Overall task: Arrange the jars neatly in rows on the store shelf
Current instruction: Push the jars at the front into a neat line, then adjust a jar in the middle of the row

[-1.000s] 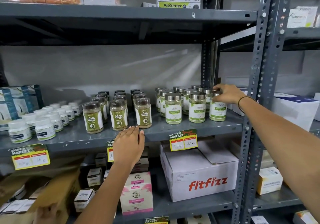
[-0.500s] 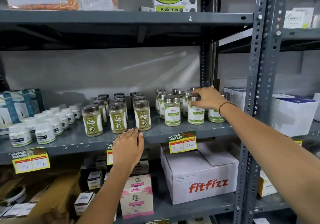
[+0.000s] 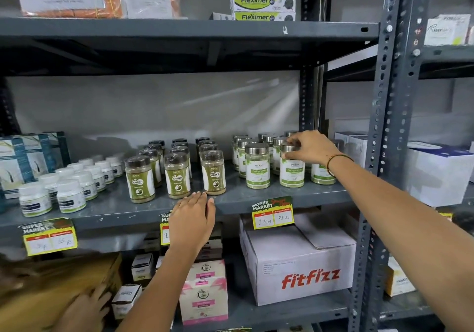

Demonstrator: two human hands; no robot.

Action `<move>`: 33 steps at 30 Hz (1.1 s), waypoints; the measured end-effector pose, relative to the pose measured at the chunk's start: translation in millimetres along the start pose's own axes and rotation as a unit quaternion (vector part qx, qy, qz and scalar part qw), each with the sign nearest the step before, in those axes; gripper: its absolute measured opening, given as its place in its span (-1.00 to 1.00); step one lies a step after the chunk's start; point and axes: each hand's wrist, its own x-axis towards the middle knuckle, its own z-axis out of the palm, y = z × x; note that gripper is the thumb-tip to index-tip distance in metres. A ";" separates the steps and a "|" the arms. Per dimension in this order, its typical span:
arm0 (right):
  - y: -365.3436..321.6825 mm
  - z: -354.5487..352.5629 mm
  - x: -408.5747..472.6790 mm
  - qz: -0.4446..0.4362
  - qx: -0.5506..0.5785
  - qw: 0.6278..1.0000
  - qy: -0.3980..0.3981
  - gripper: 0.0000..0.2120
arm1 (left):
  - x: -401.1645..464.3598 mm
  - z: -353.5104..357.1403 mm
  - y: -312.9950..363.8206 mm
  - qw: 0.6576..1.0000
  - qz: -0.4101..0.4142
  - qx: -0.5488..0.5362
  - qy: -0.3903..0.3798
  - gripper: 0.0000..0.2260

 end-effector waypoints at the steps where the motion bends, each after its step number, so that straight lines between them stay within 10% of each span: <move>1: -1.2 -0.8 0.3 -0.001 -0.005 1.000 0.001 -0.40 | 0.2 -0.1 -0.1 1.000 -0.001 0.000 -0.001 -0.64; 10: -78.7 -2.1 3.1 -0.098 0.117 0.980 0.125 -0.33 | 0.5 -1.0 1.0 1.000 -0.001 -0.002 -0.010 -0.59; 19: -159.7 46.9 12.7 -0.157 0.121 0.978 -0.064 -0.29 | 1.2 -2.4 1.0 1.000 0.005 0.000 -0.010 -0.59; 33: -167.0 66.4 19.5 -0.120 0.171 0.976 -0.054 -0.33 | 2.0 -0.8 -0.2 1.000 0.007 0.003 -0.011 -0.56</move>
